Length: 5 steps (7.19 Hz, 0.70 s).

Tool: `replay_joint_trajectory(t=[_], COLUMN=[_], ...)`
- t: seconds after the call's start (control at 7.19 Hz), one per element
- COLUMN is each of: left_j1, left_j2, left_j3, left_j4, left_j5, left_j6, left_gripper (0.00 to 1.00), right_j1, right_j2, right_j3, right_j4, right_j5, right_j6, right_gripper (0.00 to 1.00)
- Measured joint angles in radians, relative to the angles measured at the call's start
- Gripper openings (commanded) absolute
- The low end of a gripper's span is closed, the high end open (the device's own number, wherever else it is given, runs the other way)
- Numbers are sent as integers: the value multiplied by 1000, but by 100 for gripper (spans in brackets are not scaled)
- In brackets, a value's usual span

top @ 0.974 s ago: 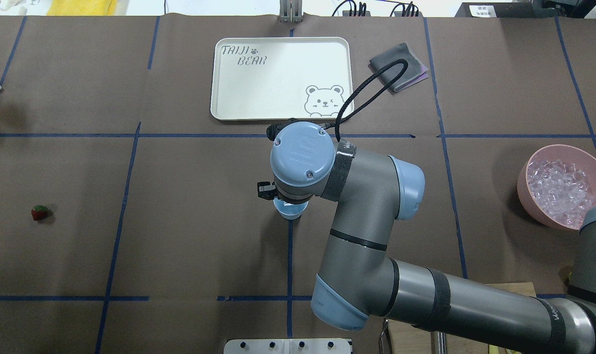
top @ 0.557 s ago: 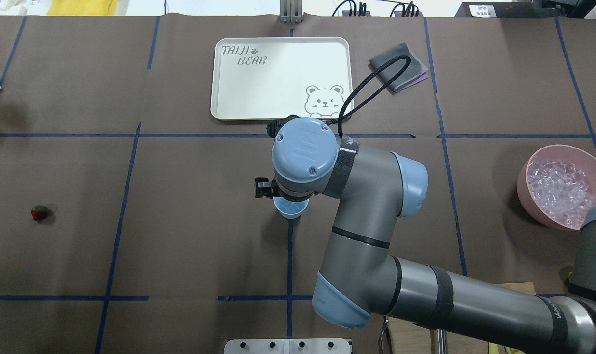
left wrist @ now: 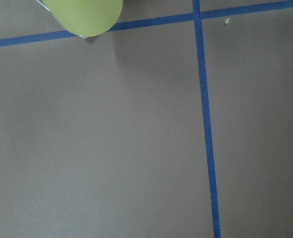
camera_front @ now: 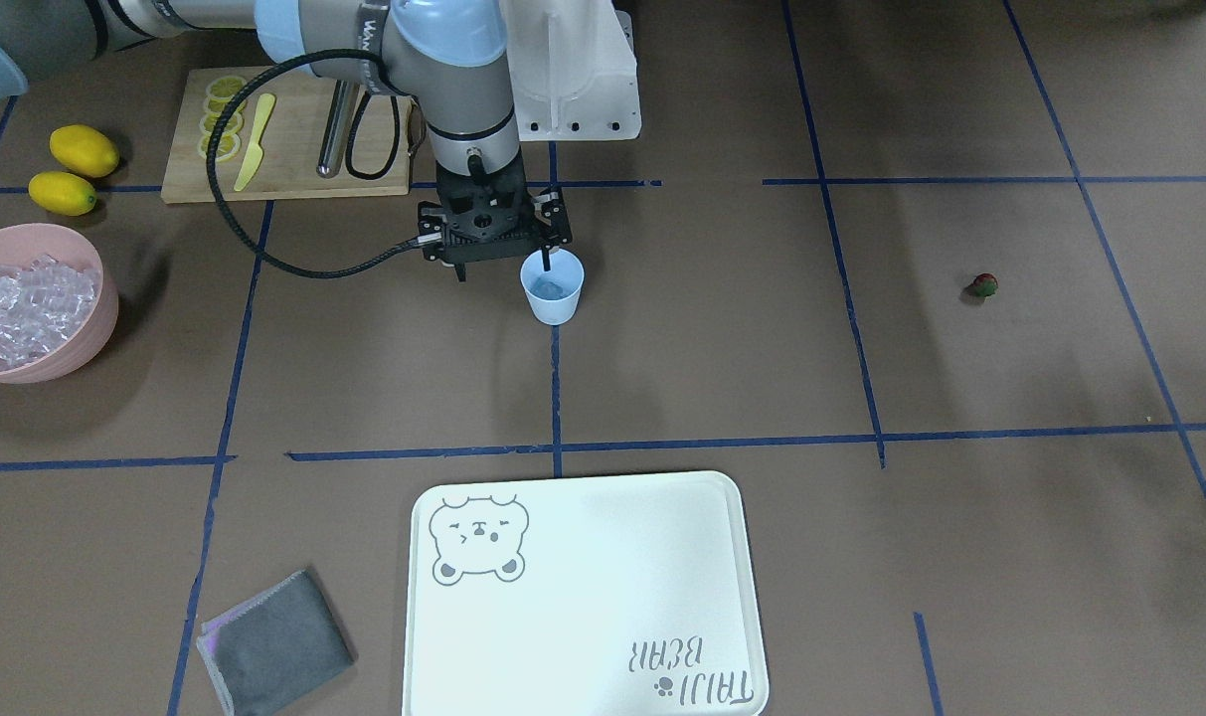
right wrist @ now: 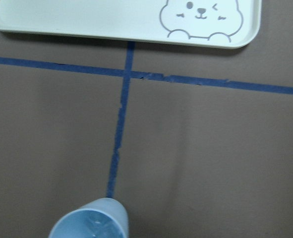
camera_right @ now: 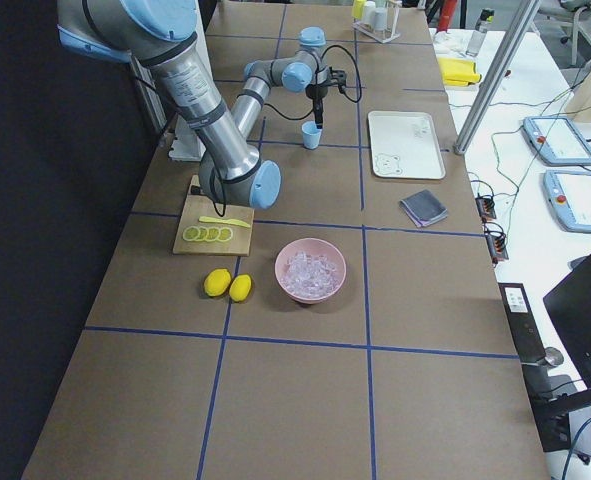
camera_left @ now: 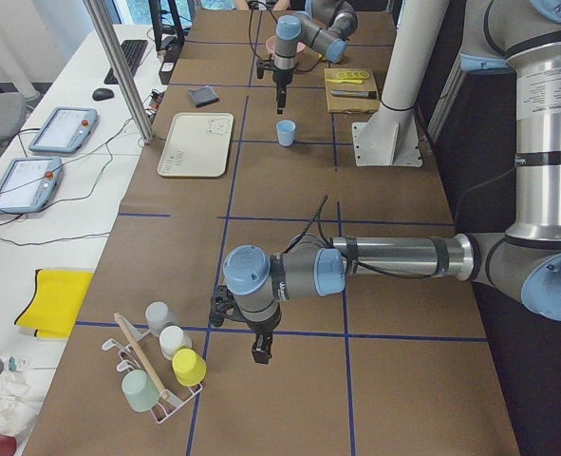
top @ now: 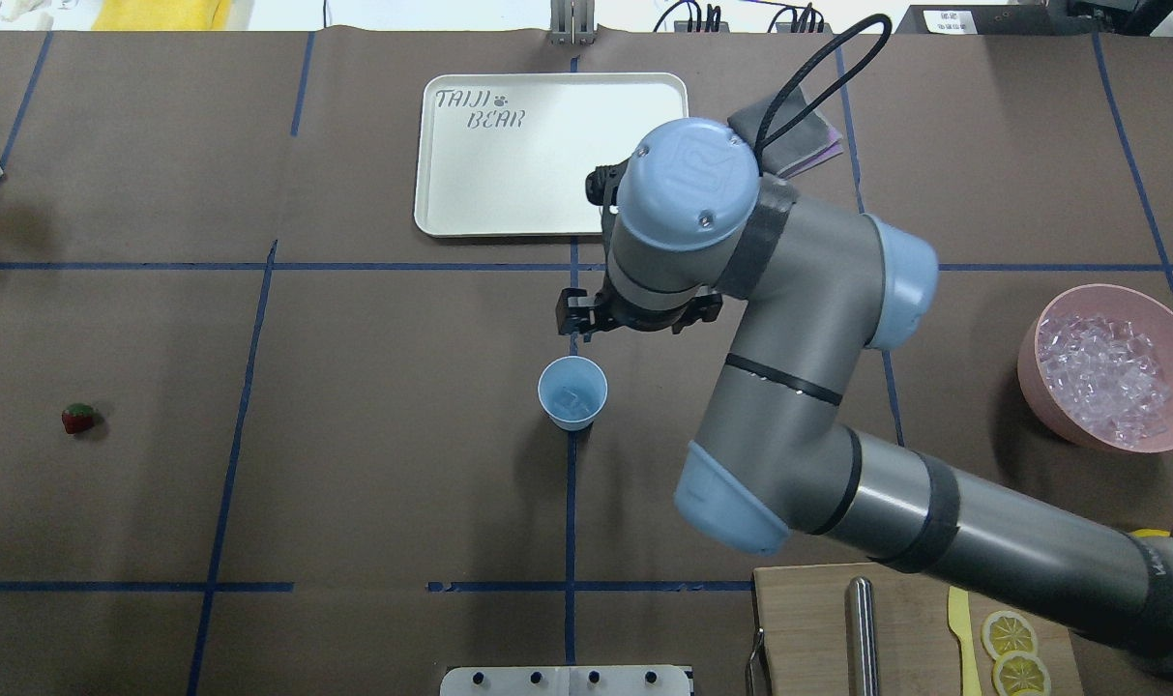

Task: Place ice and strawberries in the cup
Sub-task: 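Move the right gripper back over the ice bowl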

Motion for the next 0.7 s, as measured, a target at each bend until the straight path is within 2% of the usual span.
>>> replay_joint_trajectory(t=[0.42, 0.7], left_j1=[1, 2], left_j2=[-1, -1], left_j3=[0, 1], left_j4=[-2, -3], left_j5=[-1, -1], left_j6=[-1, -1], left_gripper=[100, 100], right_j1=[122, 217], right_j2=[-203, -346], right_j3=[181, 259], right_j4=[-29, -26], right_j5=[90, 149], right_j6=[-235, -407], right_gripper=[100, 100])
